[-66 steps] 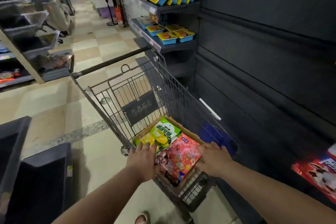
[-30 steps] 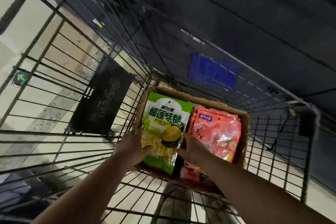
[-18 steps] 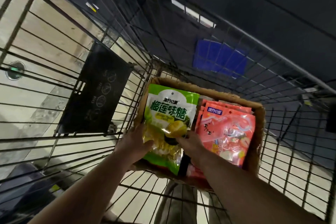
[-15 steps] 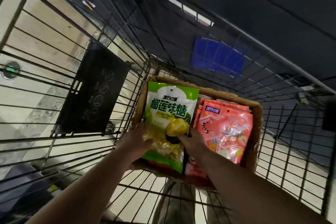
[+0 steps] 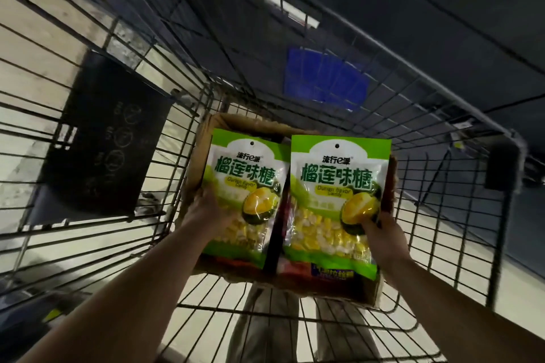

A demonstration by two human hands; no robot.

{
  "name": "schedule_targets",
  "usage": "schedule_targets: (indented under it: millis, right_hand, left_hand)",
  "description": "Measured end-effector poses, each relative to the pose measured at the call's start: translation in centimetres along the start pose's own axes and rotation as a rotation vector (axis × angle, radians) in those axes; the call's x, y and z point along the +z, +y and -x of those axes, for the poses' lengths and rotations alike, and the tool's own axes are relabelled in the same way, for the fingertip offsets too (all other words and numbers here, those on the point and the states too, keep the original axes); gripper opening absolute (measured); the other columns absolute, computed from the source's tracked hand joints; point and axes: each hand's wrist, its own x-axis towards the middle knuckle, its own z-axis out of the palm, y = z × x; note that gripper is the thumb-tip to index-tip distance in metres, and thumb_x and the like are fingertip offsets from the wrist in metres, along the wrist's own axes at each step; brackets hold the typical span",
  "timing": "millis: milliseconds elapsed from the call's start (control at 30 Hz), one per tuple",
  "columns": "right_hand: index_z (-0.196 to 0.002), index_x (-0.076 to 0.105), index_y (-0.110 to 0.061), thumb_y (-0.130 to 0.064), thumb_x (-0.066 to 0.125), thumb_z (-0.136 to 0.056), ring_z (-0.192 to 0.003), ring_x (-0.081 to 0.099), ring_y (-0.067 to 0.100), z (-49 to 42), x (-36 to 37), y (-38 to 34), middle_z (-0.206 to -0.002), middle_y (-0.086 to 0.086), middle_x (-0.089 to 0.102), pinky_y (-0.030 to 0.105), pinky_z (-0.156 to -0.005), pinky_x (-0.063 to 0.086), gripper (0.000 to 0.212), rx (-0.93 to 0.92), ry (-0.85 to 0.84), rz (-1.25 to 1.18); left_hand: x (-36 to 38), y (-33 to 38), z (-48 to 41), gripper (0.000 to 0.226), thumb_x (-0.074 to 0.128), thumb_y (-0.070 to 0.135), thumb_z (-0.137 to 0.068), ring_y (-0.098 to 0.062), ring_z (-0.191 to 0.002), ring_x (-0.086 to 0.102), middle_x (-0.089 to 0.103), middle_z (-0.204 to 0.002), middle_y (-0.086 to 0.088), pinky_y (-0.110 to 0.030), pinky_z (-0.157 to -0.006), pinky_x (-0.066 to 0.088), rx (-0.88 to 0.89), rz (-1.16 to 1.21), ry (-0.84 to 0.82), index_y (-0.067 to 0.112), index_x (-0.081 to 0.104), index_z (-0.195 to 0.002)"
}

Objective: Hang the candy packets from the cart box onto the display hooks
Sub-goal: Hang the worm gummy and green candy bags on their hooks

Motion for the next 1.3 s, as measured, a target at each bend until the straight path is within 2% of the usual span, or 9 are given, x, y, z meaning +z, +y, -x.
schedule_targets:
  millis: [133,300,533,667,767,933,1033,1200,1300]
  right_hand:
    - [-0.101,0.061,-0.009,-0.025,0.055,-0.092,-0.088,0.058,0.033,0.1,1.1,0.4,-0.095,0.013,0.064,0.041,-0.074,0.049,0.02,0.022,0.015,-0.034]
    - [-0.097,0.058,-0.011,-0.022,0.053,-0.094,-0.082,0.055,0.028,1.1,0.8,0.5,-0.092,0.011,0.062,0.031,-0.067,0.039,0.012,-0.003,0.031,-0.071]
    - [-0.108,0.059,-0.009,-0.026,0.053,-0.095,-0.087,0.055,0.028,1.6,0.4,0.7,-0.099,0.011,0.063,0.031,-0.071,0.039,0.023,0.017,0.027,-0.063]
    - [-0.119,0.059,-0.014,-0.03,0.066,-0.085,-0.099,0.061,0.03,1.8,0.5,0.8,-0.108,0.008,0.067,0.043,-0.086,0.052,0.039,0.034,-0.048,-0.099]
    - [-0.124,0.057,-0.01,-0.023,0.072,-0.082,-0.097,0.061,0.026,2.2,0.5,0.4,-0.104,0.006,0.065,0.034,-0.077,0.05,0.047,-0.004,-0.083,-0.067]
    - [-0.12,0.06,-0.012,-0.023,0.071,-0.084,-0.093,0.056,0.019,3.0,0.5,-0.4,-0.1,0.003,0.063,0.024,-0.076,0.04,0.04,-0.04,-0.094,-0.076]
    - [-0.109,0.064,-0.018,-0.024,0.069,-0.085,-0.078,0.056,0.011,3.6,-0.4,-0.9,-0.085,-0.007,0.063,0.02,-0.061,0.041,0.025,-0.042,-0.11,-0.13]
    - [-0.107,0.065,-0.018,-0.021,0.066,-0.088,-0.081,0.062,0.015,4.6,-2.8,-1.8,-0.096,0.004,0.069,0.022,-0.065,0.047,0.019,-0.058,-0.132,-0.199]
    - [-0.104,0.064,-0.017,-0.017,0.063,-0.09,-0.073,0.059,0.004,5.5,-4.4,-2.6,-0.086,-0.003,0.067,0.013,-0.051,0.045,0.014,-0.071,-0.155,-0.295]
  left_hand:
    - [0.6,0.6,-0.4,0.113,0.068,0.067,-0.068,-0.04,-0.137,0.031,0.022,-0.154,-0.019,-0.05,-0.11,0.034,-0.02,0.037,-0.039,0.021,0.011,-0.154]
    - [0.7,0.9,-0.1,0.079,0.066,0.052,-0.075,-0.037,-0.138,0.03,0.015,-0.157,-0.014,-0.046,-0.109,0.035,-0.027,0.04,0.015,0.031,0.037,-0.145]
    - [-0.6,0.9,1.4,0.079,0.069,0.035,-0.077,-0.039,-0.124,0.047,0.048,-0.137,-0.017,-0.045,-0.099,0.04,-0.084,0.263,0.182,0.025,0.031,-0.145]
    - [-1.5,0.3,1.7,0.07,0.08,0.03,-0.066,-0.035,-0.108,0.06,0.061,-0.121,-0.013,-0.041,-0.094,0.049,-0.094,0.385,0.098,0.015,0.055,-0.129]
    - [-1.2,0.2,2.4,0.064,0.081,0.039,-0.049,-0.031,-0.095,0.067,0.071,-0.102,-0.013,-0.043,-0.091,0.053,-0.08,0.451,-0.025,0.012,0.071,-0.106]
    - [0.8,-0.1,2.7,0.079,0.077,0.048,-0.038,-0.032,-0.09,0.069,0.072,-0.099,-0.012,-0.048,-0.086,0.056,-0.031,0.539,0.009,0.017,0.069,-0.11]
    - [0.3,1.5,5.1,0.057,0.081,0.03,-0.057,-0.028,-0.084,0.068,0.072,-0.092,-0.01,-0.039,-0.08,0.056,0.024,0.567,0.038,0.013,0.069,-0.11]
    - [-1.4,2.3,8.1,0.028,0.074,0.006,-0.08,-0.03,-0.082,0.066,0.069,-0.09,-0.013,-0.035,-0.075,0.057,0.031,0.696,0.079,0.006,0.068,-0.108]
    - [-3.1,2.6,10.0,0.012,0.068,0.001,-0.084,-0.022,-0.066,0.061,0.065,-0.077,-0.007,-0.018,-0.043,0.051,0.026,0.821,0.078,0.01,0.065,-0.091]
